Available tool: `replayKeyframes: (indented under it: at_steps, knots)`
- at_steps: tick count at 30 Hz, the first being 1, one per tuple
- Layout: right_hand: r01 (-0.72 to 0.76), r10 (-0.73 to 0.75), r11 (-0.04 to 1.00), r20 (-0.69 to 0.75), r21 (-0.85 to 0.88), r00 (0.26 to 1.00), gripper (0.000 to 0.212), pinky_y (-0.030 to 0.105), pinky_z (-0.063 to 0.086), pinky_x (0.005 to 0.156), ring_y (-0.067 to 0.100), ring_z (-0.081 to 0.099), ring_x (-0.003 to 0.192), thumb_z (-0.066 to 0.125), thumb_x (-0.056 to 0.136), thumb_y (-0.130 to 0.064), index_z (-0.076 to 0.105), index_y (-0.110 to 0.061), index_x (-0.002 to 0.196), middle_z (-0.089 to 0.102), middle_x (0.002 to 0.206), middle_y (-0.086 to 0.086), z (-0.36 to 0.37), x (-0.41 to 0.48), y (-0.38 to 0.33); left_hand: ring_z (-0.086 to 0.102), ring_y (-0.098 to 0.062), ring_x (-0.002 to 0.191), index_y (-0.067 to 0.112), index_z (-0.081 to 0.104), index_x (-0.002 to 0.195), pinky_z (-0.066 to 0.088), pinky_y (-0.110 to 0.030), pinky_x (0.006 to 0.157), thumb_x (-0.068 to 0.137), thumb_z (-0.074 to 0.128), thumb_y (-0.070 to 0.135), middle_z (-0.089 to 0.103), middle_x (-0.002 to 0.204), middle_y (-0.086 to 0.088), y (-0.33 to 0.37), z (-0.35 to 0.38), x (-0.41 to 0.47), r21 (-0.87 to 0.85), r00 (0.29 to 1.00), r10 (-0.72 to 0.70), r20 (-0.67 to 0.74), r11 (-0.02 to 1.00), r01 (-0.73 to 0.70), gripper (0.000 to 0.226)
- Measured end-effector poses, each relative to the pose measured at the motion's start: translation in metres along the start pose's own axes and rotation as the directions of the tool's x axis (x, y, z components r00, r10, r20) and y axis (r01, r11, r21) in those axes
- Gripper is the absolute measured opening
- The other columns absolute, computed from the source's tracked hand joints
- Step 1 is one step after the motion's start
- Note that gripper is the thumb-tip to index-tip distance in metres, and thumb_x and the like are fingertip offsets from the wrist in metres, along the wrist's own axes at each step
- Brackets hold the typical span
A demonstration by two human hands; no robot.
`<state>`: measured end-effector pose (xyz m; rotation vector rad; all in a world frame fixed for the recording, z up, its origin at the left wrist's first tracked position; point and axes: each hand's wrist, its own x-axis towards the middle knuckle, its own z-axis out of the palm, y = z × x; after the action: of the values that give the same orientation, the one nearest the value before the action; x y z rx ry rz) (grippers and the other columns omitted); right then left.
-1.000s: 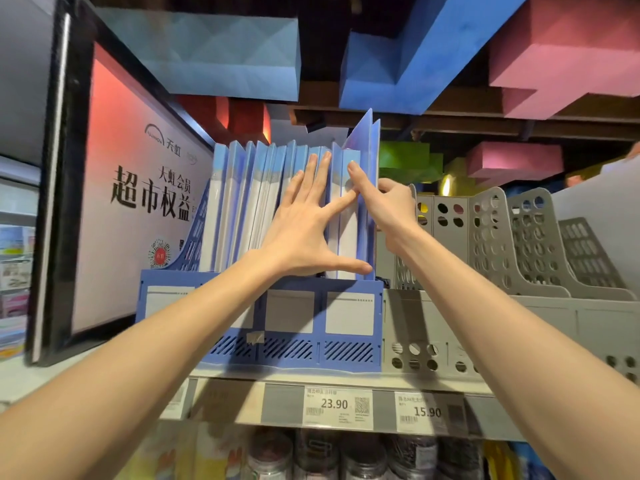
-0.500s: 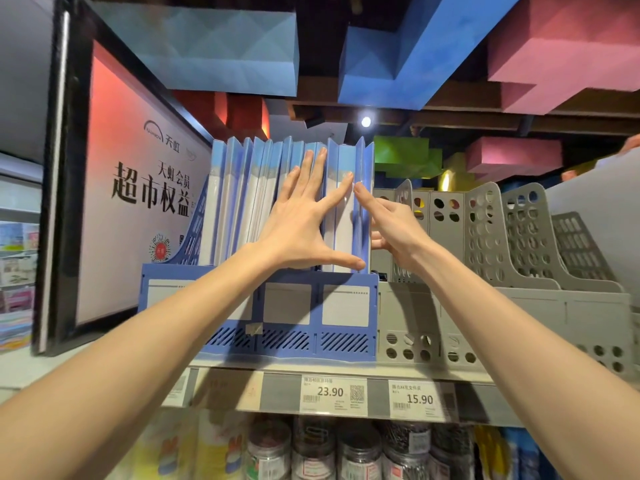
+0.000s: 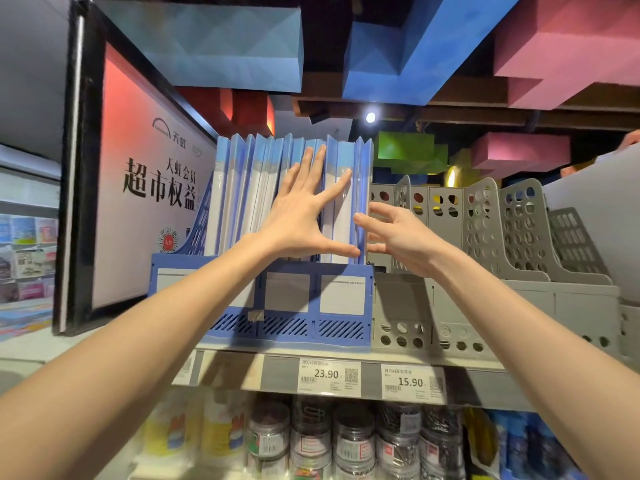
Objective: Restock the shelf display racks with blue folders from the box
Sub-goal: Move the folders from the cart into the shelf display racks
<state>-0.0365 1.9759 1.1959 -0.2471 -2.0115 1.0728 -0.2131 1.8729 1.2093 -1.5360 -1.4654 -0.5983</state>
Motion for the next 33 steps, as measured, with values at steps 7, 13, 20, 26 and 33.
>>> replayKeyframes:
  at_steps: [7,13,20,26,33]
  knots:
    - [0.134,-0.178,0.979,-0.32,-0.153,0.931,0.035,0.036,0.062,0.081,0.014,0.075,0.083,0.069,0.092,-0.037,0.07,-0.008,0.111,0.076,0.096,0.007,-0.009,-0.023,-0.004,0.017,-0.019,0.155,0.025,0.046,0.15,0.014,-0.042,0.125,0.081,0.076,0.051,0.028,0.165,-0.003,0.009,-0.019,-0.02,-0.33,0.987,-0.13,-0.096,0.94,0.092,0.08]
    - [0.289,-0.382,0.922,-0.486,-0.257,0.786,0.018,0.029,0.056,0.076,0.006,0.065,0.077,0.066,0.093,-0.035,0.07,-0.018,0.089,0.07,0.081,-0.007,0.028,-0.04,-0.023,0.069,0.001,0.097,0.016,0.071,0.111,0.051,-0.015,0.089,0.089,0.072,0.023,0.075,0.101,0.009,0.014,-0.057,-0.053,-0.463,0.877,-0.342,-0.337,0.872,0.162,0.023]
    - [0.412,-0.381,0.911,-0.334,0.025,0.862,0.018,0.046,0.058,0.075,0.018,0.068,0.079,0.061,0.093,-0.034,0.066,-0.02,0.083,0.072,0.08,0.0,0.14,-0.061,-0.035,0.076,-0.021,0.078,0.008,0.068,0.099,0.062,-0.038,0.061,0.099,0.061,0.015,0.075,0.083,-0.008,-0.006,-0.102,-0.156,-0.634,0.784,-0.558,-0.271,0.717,0.291,0.01]
    - [0.389,-0.363,0.887,-0.146,0.25,0.921,0.011,0.049,0.058,0.075,0.02,0.07,0.08,0.061,0.092,-0.031,0.065,-0.026,0.083,0.073,0.083,0.0,0.254,-0.09,-0.048,0.075,-0.027,0.074,0.004,0.067,0.096,0.06,-0.037,0.055,0.101,0.059,0.016,0.073,0.082,-0.014,-0.034,-0.155,-0.256,-0.572,0.709,-0.667,-0.229,0.682,0.456,0.015]
    - [0.273,-0.33,0.851,0.051,0.448,0.943,0.007,0.043,0.057,0.078,0.021,0.071,0.084,0.061,0.091,-0.027,0.066,-0.027,0.085,0.074,0.086,0.0,0.402,-0.15,-0.065,0.071,-0.019,0.059,-0.006,0.067,0.099,0.051,-0.02,0.048,0.102,0.057,0.012,0.074,0.079,-0.018,-0.071,-0.225,-0.39,-0.504,0.591,-0.772,-0.234,0.616,0.606,0.021]
